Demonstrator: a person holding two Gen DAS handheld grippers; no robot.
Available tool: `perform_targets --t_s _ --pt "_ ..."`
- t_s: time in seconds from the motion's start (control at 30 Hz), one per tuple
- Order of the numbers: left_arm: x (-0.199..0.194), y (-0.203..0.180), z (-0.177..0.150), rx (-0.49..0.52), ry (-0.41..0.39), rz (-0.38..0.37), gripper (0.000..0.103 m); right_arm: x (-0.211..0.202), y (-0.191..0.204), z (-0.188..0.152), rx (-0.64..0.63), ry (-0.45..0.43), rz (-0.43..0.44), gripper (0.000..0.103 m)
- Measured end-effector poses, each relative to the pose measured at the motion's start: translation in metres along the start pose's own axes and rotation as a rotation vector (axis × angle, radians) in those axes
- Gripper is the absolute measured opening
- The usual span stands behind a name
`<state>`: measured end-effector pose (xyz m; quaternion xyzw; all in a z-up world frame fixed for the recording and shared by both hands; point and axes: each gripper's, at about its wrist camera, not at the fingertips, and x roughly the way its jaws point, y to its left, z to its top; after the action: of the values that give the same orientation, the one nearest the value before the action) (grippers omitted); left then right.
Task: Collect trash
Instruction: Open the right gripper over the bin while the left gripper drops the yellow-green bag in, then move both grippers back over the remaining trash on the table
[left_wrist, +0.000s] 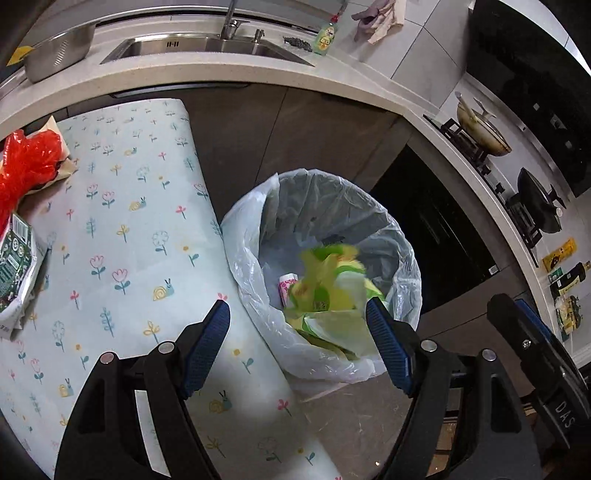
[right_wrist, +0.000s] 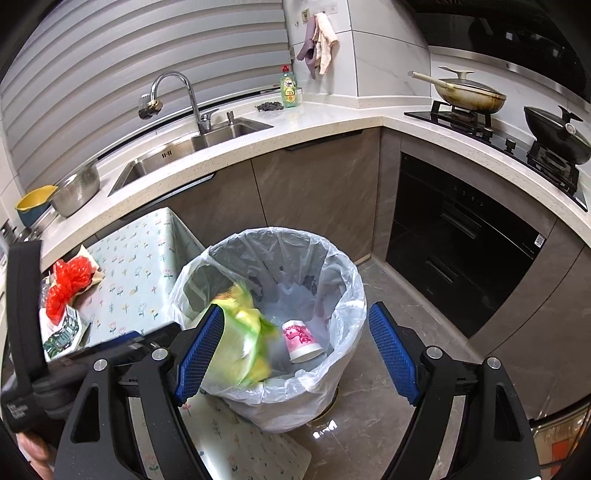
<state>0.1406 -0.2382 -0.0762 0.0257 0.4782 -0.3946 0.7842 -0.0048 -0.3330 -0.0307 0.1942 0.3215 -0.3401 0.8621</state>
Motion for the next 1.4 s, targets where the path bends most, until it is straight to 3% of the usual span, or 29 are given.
perform_targets --t_s 0.2,0.47,0.73,1.0,1.4 --pt "-0.022 0.026 0.000 -0.051 -0.037 0.048 0.072 0.001 0.011 0.003 -0.018 0.002 0.030 0.077" --pt "-0.065 0.061 -0.001 -0.106 -0.118 0.128 0.075 -0.004 0.058 0.007 -0.087 -0.007 0.107 0.077" --pt "-0.119 0.123 -0.012 -0.195 -0.209 0.249 0.093 -0.007 0.125 0.000 -0.170 0.004 0.190 0.077" --pt "-0.154 0.202 -0.034 -0.282 -0.207 0.387 0.094 -0.002 0.197 -0.020 -0.223 0.054 0.275 0.080" --pt "-0.156 0.281 -0.063 -0.364 -0.129 0.407 0.096 0.049 0.285 -0.055 -0.245 0.197 0.339 0.084"
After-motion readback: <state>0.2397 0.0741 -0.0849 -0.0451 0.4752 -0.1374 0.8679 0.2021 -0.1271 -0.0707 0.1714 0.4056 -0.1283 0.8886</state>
